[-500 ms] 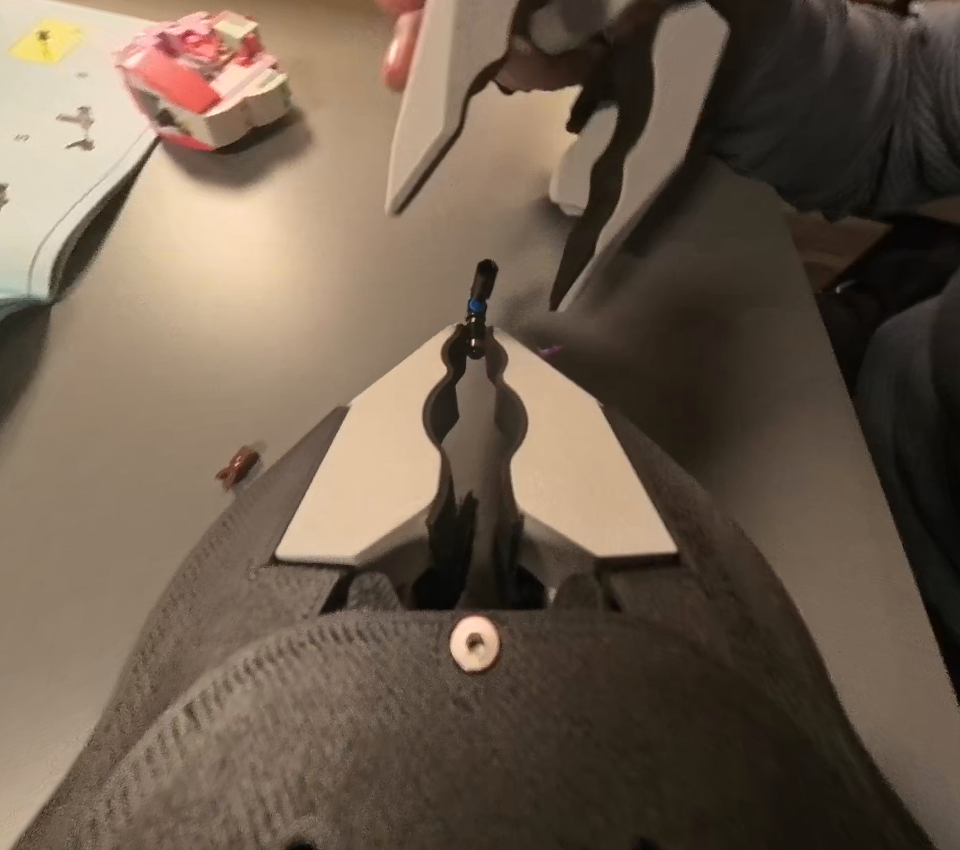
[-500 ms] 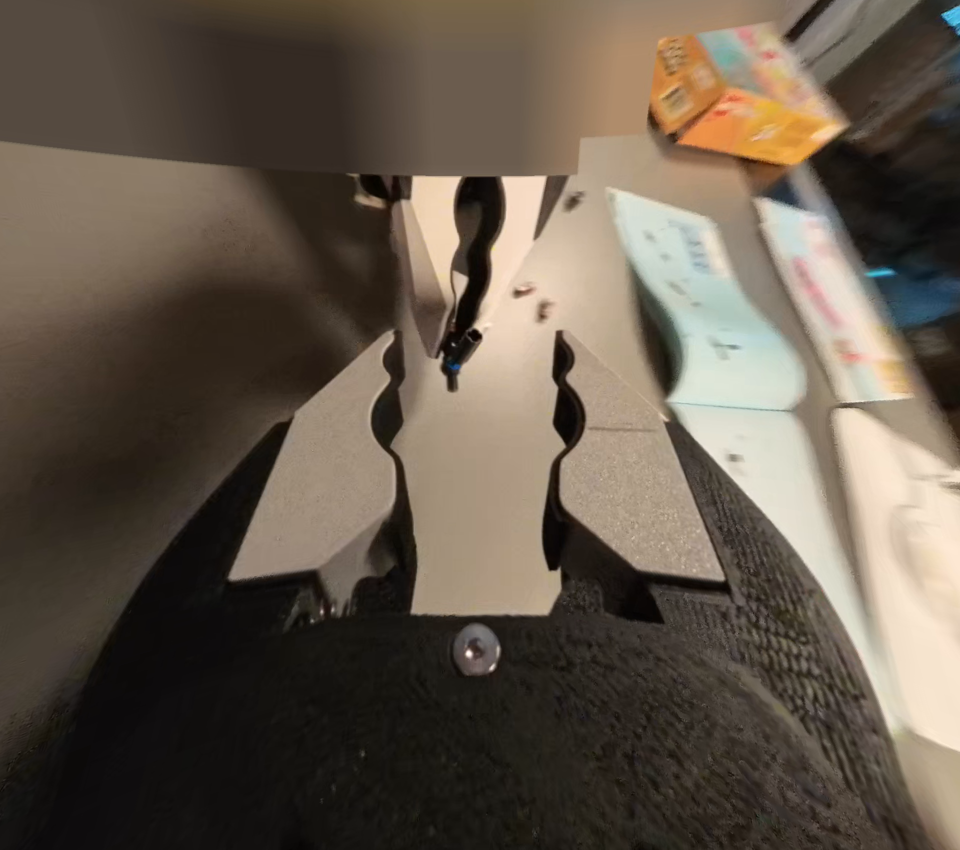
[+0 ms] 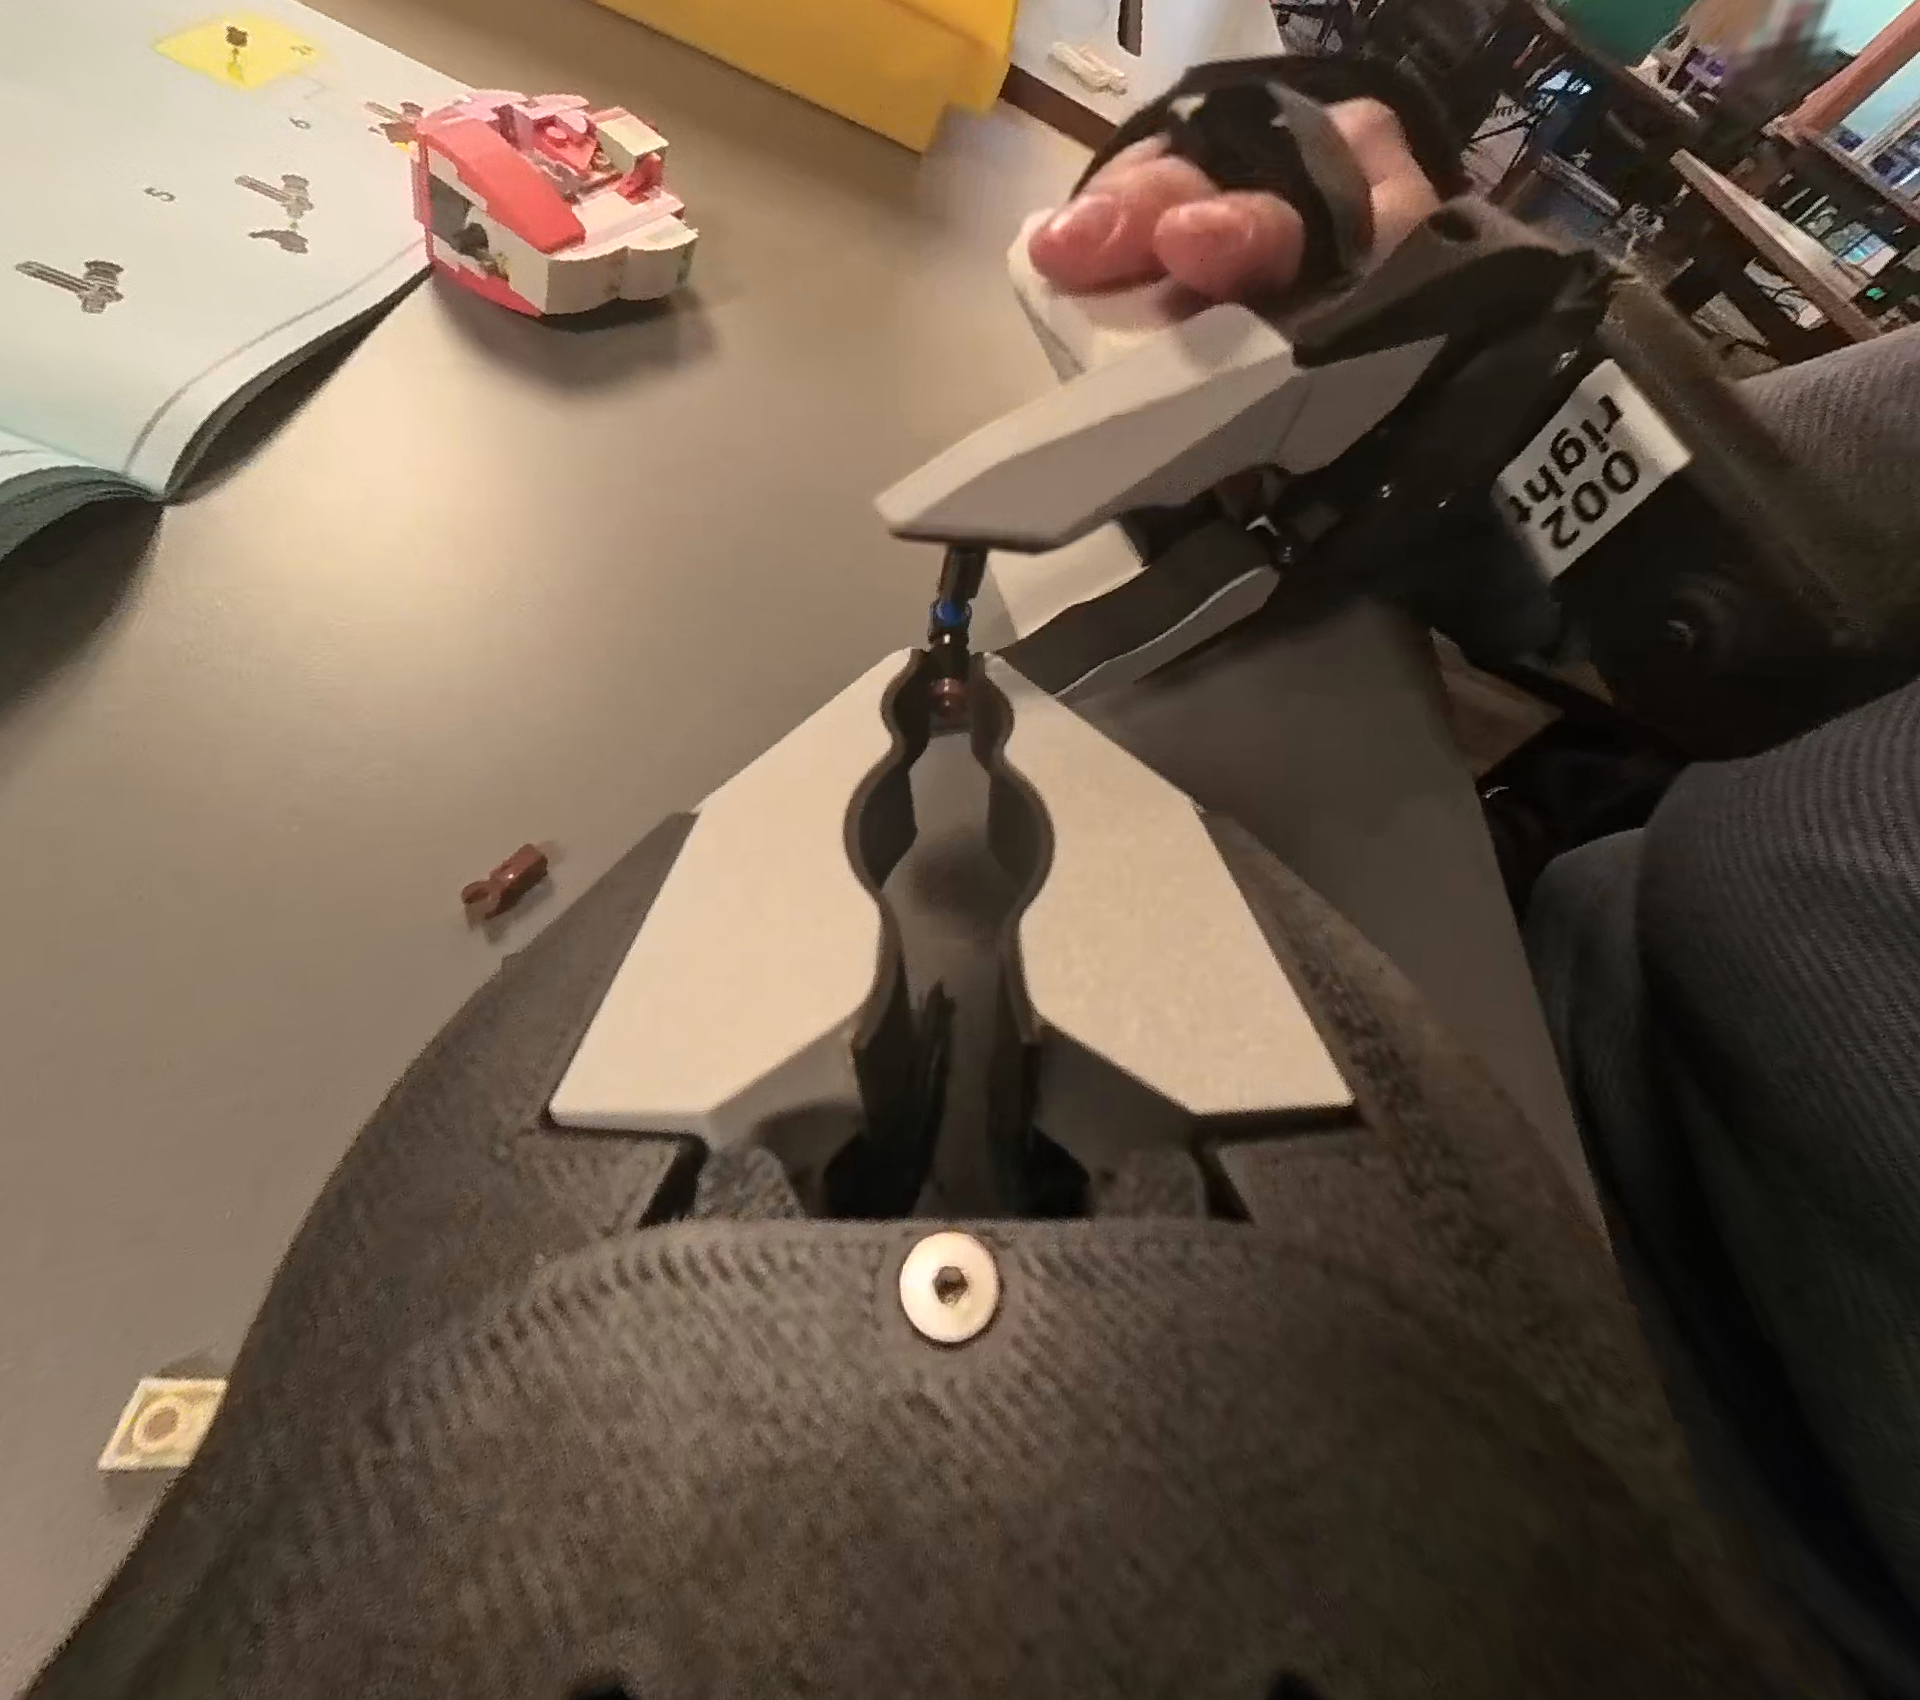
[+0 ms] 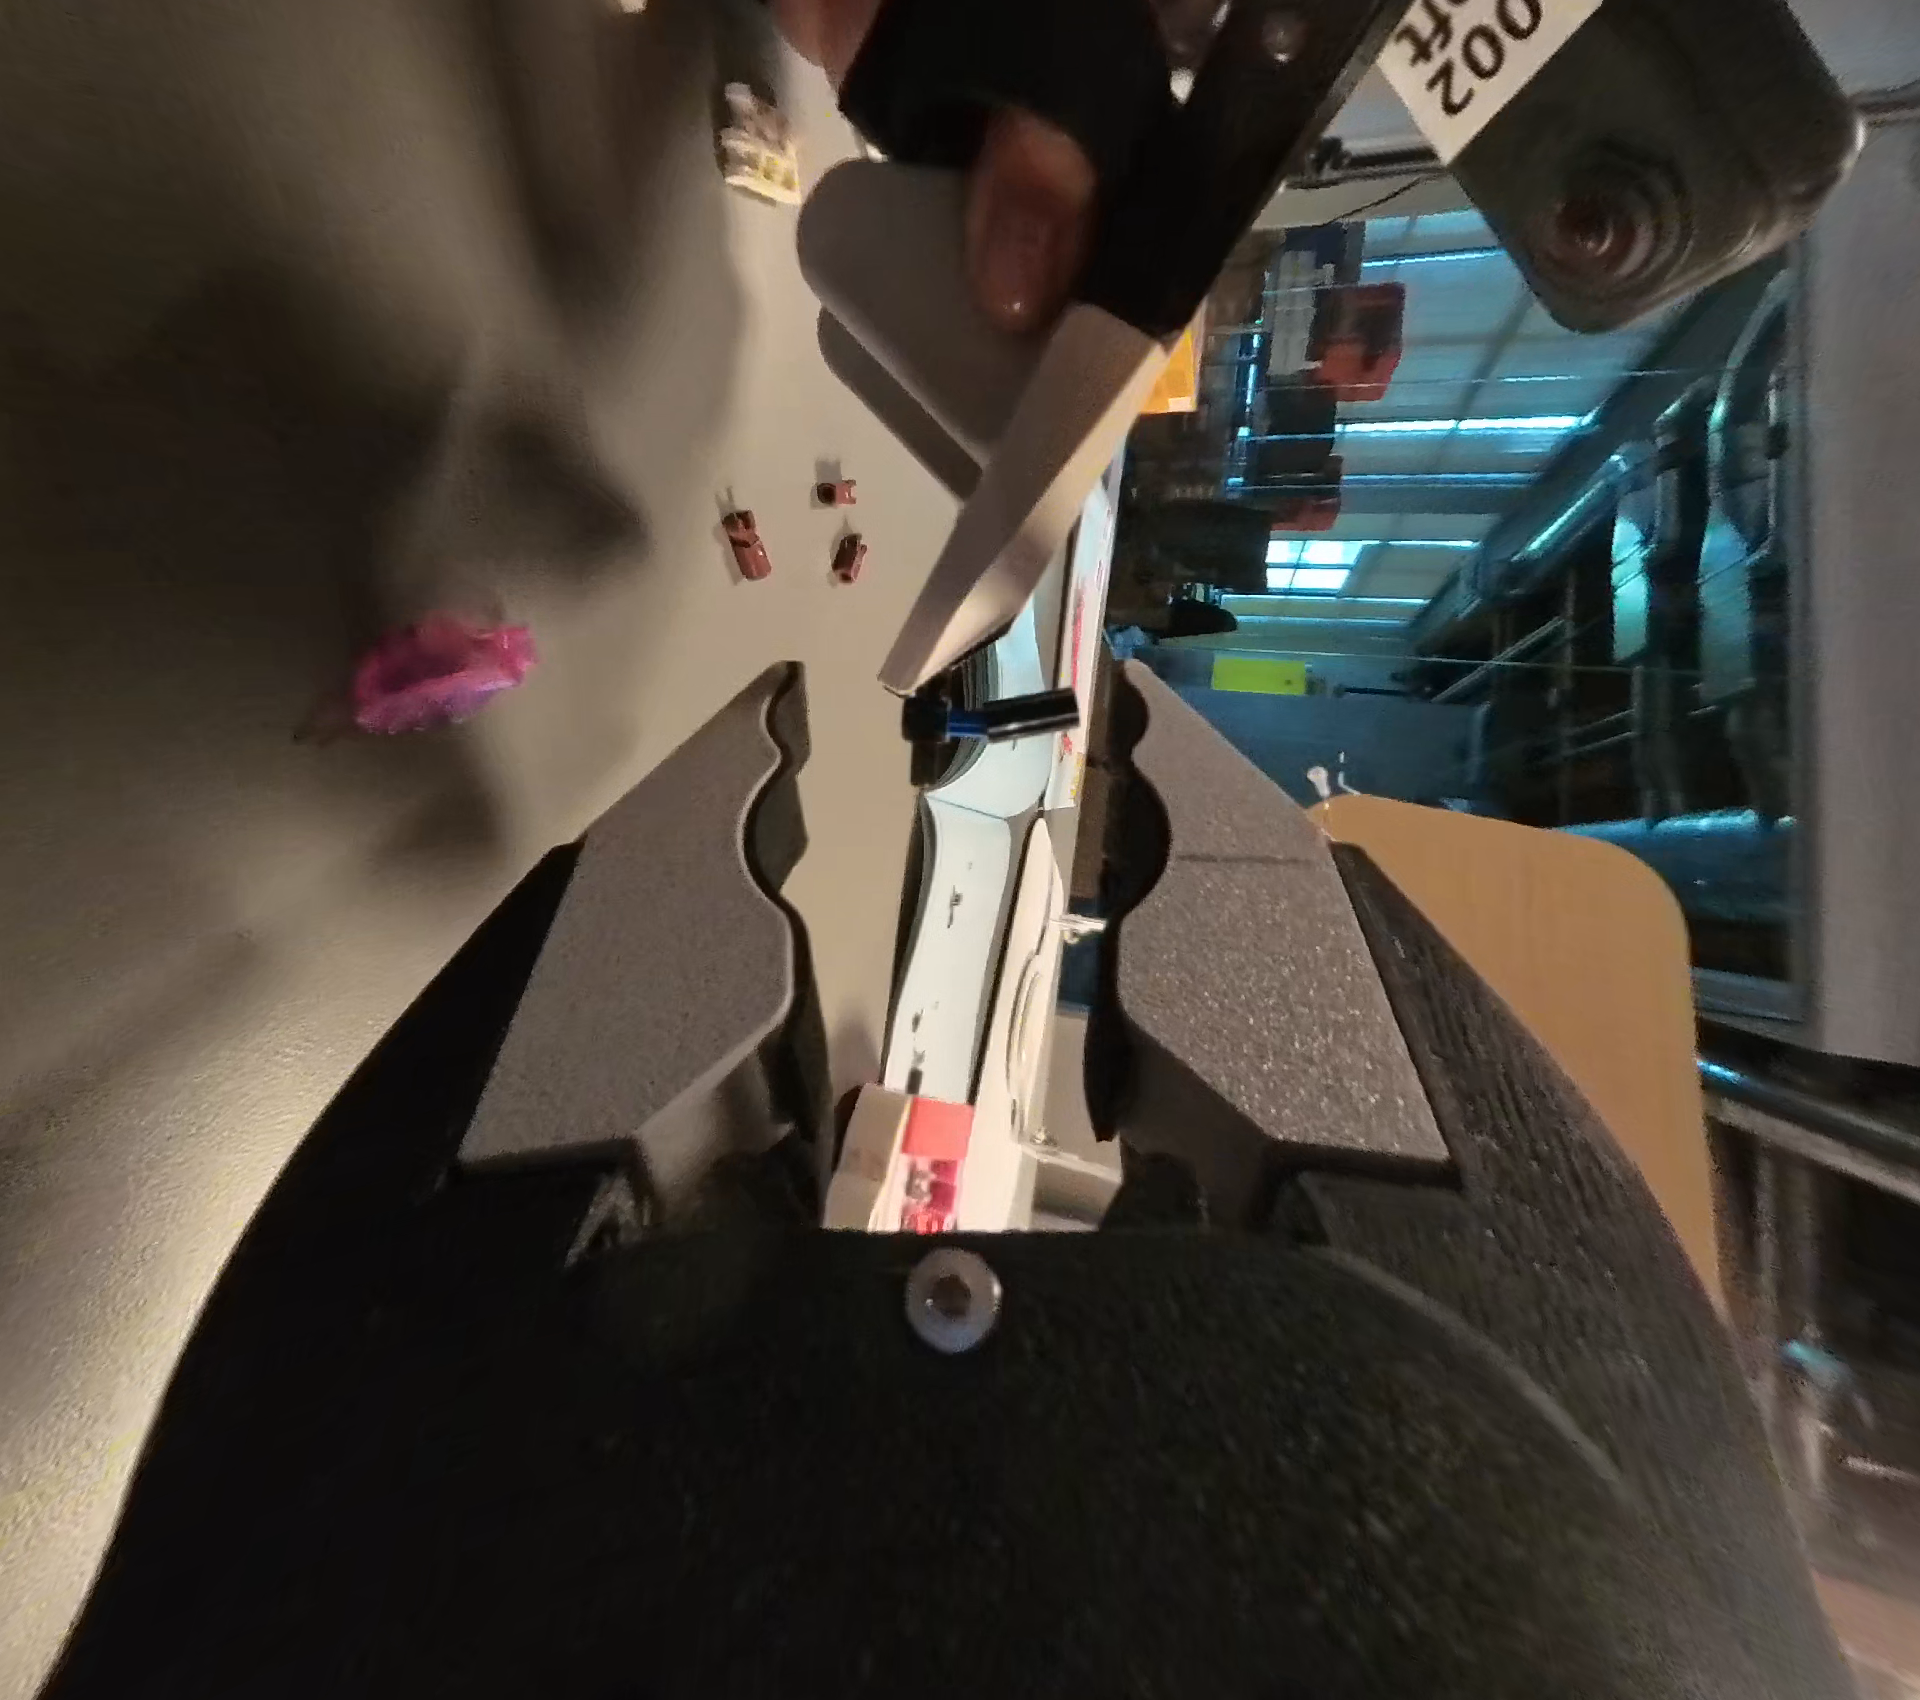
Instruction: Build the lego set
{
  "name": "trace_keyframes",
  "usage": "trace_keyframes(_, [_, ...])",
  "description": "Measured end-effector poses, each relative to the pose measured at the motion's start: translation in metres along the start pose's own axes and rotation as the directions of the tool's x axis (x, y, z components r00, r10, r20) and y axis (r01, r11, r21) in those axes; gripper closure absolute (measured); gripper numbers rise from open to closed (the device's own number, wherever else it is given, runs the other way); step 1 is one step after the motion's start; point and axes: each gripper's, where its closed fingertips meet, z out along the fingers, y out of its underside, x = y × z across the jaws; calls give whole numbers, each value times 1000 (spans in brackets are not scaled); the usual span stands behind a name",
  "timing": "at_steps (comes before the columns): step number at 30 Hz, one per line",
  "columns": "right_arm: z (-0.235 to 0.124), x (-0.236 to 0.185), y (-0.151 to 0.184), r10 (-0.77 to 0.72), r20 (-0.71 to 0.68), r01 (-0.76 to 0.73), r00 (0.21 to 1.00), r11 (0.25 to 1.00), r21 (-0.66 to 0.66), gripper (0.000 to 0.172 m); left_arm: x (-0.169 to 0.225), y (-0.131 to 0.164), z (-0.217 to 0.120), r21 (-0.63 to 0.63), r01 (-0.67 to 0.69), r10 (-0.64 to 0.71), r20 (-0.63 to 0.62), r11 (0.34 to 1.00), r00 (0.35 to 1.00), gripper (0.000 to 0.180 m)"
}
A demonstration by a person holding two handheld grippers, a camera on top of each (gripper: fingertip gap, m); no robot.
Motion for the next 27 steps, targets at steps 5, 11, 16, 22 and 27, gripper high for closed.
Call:
trace_keyframes(5, [2,4,6,-10,-40,9,999,999,-32,133,1,0,0,8,33,-33,-25,999,999,175])
trace_keyframes(11, [4,8,10,10,-67,-14,998,997,-70,137,-1,-3,-2,40,112,-109,-61,993,992,175])
trace_keyframes(16, [4,9,13,-28,-80,20,996,996,-90,141,-2,-3,-2,42,142,-140,-67,989,988,175])
trace_keyframes(22, [6,2,12,-161,-55,154,985,983,-104,141,-4,5,2,-8,115,-115,-14,993,993,175])
trace_keyframes(27, [7,1,12,-181,-56,174,982,978,-114,141,-6,6,2,-11,139,-139,-10,990,990,175])
